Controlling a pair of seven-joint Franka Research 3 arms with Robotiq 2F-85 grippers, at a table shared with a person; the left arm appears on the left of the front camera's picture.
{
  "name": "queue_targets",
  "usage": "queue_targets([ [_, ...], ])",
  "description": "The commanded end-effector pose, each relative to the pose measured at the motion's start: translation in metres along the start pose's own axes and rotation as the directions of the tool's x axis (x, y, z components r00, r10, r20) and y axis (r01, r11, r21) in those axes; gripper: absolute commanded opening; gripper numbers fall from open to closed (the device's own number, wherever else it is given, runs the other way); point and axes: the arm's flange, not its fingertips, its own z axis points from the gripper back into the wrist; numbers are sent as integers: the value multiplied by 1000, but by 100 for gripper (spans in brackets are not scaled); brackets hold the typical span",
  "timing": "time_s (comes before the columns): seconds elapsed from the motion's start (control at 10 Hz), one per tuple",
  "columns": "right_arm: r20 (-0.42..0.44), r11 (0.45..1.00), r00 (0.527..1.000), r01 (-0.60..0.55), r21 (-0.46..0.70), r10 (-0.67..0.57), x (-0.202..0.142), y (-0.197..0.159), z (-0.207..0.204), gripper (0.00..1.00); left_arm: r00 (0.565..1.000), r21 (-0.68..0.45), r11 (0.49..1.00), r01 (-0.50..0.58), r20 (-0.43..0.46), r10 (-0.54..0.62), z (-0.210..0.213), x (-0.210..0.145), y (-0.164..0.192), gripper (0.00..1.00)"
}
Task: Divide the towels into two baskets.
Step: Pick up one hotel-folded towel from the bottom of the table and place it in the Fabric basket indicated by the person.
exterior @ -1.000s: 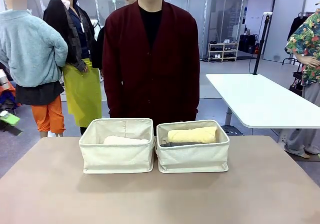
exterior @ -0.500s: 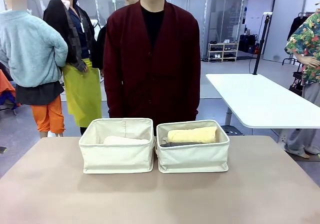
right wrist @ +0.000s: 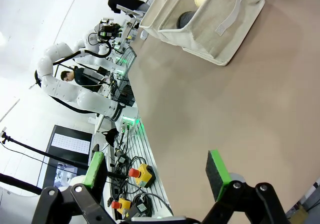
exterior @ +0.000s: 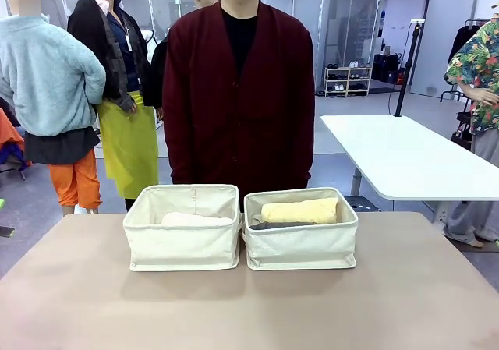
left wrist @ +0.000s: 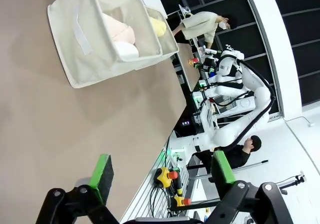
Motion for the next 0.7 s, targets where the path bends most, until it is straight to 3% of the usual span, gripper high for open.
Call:
queue_targets([
  [0.0, -6, 1000, 1000, 3, -6, -3, -1, 3, -1, 100, 1000, 0, 1000, -3, -4, 3, 1, -5, -2, 100],
  [0.6, -6, 1000, 1000, 3, -6, -3, -1, 3, -1, 100, 1000, 0, 1000, -3, -4, 3, 1, -5, -2, 100],
])
